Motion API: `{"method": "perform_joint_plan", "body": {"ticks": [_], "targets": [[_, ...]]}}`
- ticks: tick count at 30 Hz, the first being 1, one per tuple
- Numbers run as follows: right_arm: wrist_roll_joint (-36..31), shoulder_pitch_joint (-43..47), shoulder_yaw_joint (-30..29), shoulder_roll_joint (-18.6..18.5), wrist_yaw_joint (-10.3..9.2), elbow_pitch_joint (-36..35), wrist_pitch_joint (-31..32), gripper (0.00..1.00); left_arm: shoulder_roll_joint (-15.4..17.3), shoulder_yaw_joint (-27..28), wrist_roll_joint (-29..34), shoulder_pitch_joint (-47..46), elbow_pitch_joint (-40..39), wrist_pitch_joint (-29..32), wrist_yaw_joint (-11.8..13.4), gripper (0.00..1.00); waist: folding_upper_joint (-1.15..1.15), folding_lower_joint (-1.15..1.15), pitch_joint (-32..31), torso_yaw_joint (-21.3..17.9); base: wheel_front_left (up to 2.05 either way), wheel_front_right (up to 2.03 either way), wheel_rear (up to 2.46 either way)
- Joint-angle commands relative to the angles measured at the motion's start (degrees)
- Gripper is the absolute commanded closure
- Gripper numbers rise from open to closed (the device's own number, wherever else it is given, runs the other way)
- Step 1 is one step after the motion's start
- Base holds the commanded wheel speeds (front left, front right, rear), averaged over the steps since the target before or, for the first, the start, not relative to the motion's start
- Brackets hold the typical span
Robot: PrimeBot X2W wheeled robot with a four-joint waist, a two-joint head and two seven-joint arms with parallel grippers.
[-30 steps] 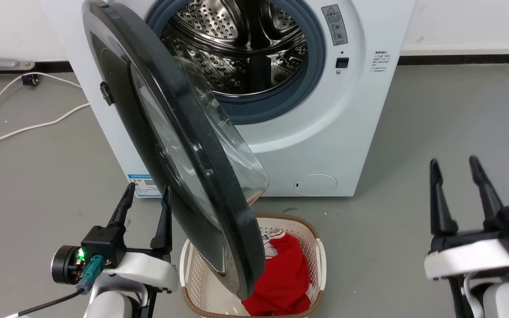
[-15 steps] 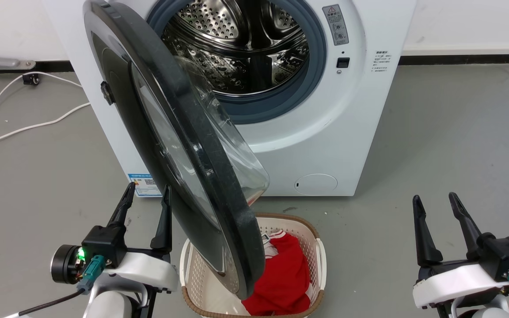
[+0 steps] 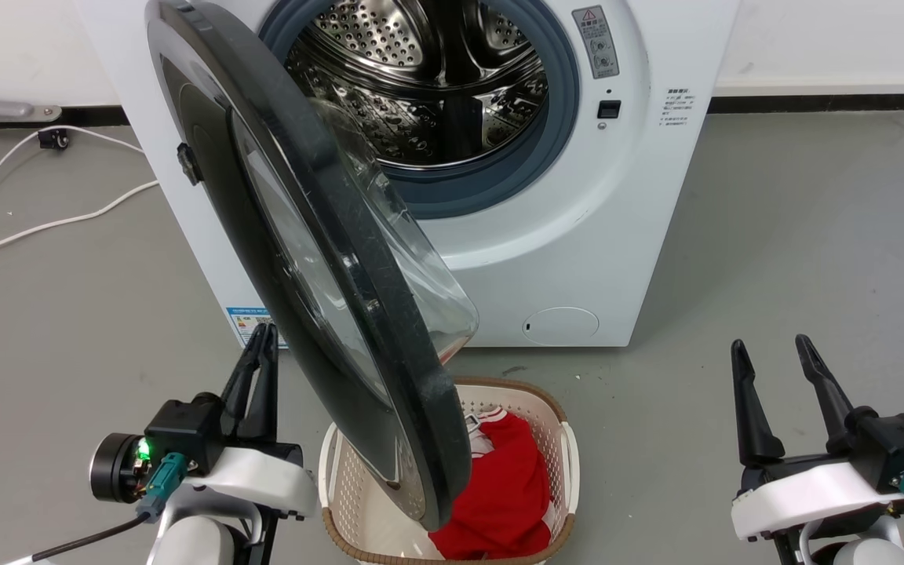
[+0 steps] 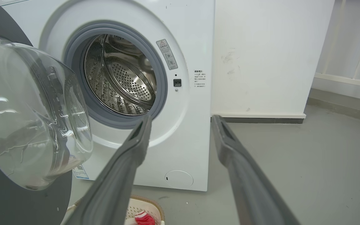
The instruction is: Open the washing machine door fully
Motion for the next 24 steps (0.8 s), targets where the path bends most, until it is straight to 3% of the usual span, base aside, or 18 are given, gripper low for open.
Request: {"method": "perform_joint_plan", "body": {"ticks": [1, 12, 24], "targets": [[0.18, -0.54, 0.00, 0.22, -0.04, 0.10, -0.14, 0.00, 0.24, -0.04, -0.20, 0.11, -0.41, -0.14, -0.20, 1.00, 0.00, 0.00, 0.02, 0.00, 0.00, 0.00, 0.00], [0.45, -0.89, -0.09, 0.22, -0.04, 0.28, 0.29, 0.00, 0.34, 0.92, 0.35, -1.42, -6.72, -0.14, 0.12, 1.00, 0.00, 0.00, 0.21, 0.19, 0.00, 0.00, 0.00], [0.94, -0.93, -0.39, 0.22, -0.04, 0.32, 0.58, 0.00, 0.35, 0.47, 2.33, -4.69, -25.78, -0.13, 0.64, 1.00, 0.00, 0.00, 0.21, 0.41, 0.00, 0.00, 0.00]]}}
